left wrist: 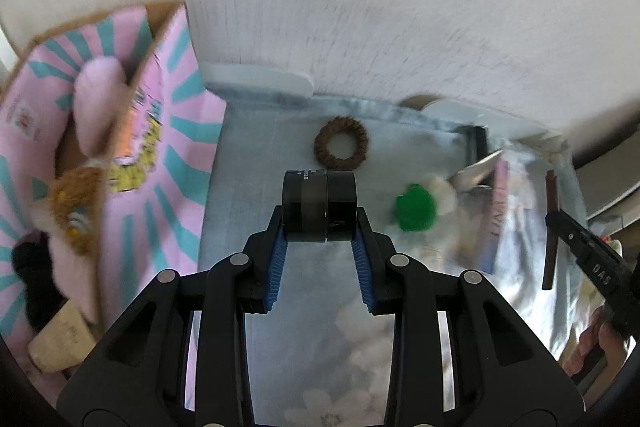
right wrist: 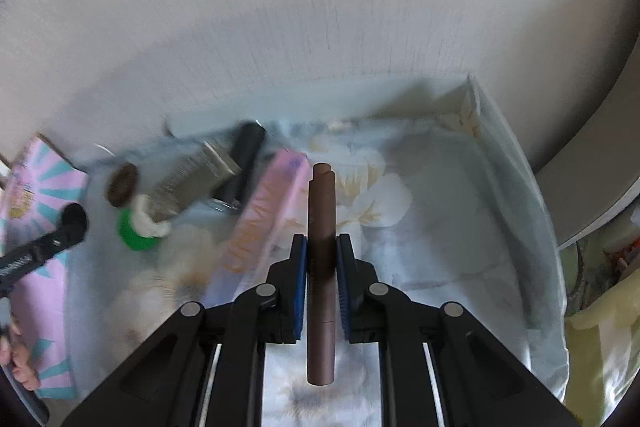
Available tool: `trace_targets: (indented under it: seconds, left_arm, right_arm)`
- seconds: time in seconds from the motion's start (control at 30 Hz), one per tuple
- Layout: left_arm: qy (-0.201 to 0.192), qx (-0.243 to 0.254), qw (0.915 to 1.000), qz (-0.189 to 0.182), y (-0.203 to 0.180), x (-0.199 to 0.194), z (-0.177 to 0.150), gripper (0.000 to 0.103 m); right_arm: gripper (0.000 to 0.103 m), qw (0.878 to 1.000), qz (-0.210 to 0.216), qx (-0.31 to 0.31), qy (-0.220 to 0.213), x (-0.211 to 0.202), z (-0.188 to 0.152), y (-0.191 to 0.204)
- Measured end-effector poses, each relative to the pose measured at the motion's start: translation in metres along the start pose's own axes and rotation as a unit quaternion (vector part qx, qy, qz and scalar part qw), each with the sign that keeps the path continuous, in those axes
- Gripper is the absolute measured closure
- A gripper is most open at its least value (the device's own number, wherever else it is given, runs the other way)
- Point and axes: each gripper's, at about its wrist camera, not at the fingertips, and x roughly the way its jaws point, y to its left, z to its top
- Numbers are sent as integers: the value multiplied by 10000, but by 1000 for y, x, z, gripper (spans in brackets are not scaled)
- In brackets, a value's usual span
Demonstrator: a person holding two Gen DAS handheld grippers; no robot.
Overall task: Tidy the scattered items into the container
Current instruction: 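Carry cylinder and pencil into the cardboard box and open both tools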
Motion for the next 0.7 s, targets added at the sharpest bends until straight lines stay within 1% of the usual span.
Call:
trace_targets:
  seconds: [0.03, 0.07, 0.1, 0.13, 0.17, 0.2, 0.23, 0.27, 0.3, 0.33, 0.37, 0.4, 0.47, 0.5, 0.53, 0.57, 0.6, 0.67, 0.7]
  left_arm:
    - [-67, 24, 10000, -33, -1, -11, 0, 75]
    - [-100, 47, 9999, -67, 0, -18, 9, 75]
    - [-165, 72, 9998, -111, 1, -31, 8, 75]
    - [-215, 53, 9997, -122, -2, -35, 8, 75]
    - [-260, 11, 9996, -130, 1, -44, 12, 75]
    - [-308, -43, 9994, -131, 9, -58, 6, 75]
    - [-358, -97, 9993, -103, 10, -65, -9, 75]
    - [-399, -131, 9991, -40, 15, -74, -10, 75]
    - [-453, -131, 9989, 63, 20, -84, -12, 75]
    - [-505, -104, 9985, 185, 31, -95, -17, 75]
    - [-552, -68, 9979, 319, 45, -107, -22, 75]
    - [-595, -27, 9970, 491, 58, -121, -24, 75]
    - [-657, 38, 9942, 853, 76, -140, -33, 75]
    - [-676, 34, 9929, 975, 86, -150, -38, 75]
    - [-689, 13, 9920, 1054, 99, -162, -43, 75]
    - [-690, -10, 9912, 1127, 106, -164, -48, 75]
    - [-678, -34, 9905, 1199, 115, -170, -54, 75]
    - [-650, -111, 9904, 1217, 132, -176, -64, 75]
    - [-603, -180, 9909, 1191, 139, -175, -69, 75]
  right_arm:
    - [90, 9999, 113, 33, -85, -12, 1, -2]
    - [90, 9997, 203, 48, -144, -21, 1, -3]
    - [90, 9991, 344, 83, -229, -34, 3, -3]
    - [90, 9986, 435, 112, -274, -35, 13, 13]
    - [90, 9980, 538, 123, -309, -44, 14, 14]
    - [90, 9973, 644, 108, -349, -53, 15, 18]
    - [90, 9963, 751, 70, -408, -63, 15, 24]
    - [90, 9955, 841, 35, -443, -71, 16, 29]
    - [90, 9936, 1021, -23, -494, -90, 3, 42]
    - [90, 9919, 1159, -73, -510, -94, 18, 25]
    - [90, 9895, 1342, -164, -515, -103, 17, 37]
    - [90, 9872, 1490, -244, -519, -105, 25, 58]
    - [90, 9818, 1790, -373, -511, -114, 22, 88]
    - [90, 9780, 1983, -421, -486, -100, 31, 119]
    - [90, 9729, 2214, -472, -466, -104, 30, 132]
    - [90, 9686, 2390, -525, -439, -106, 28, 143]
    - [90, 9631, 2587, -644, -355, -104, 25, 168]
    - [90, 9574, 2742, -872, -245, -102, 18, 203]
    - [90, 9553, 2798, -940, -177, -101, 15, 212]
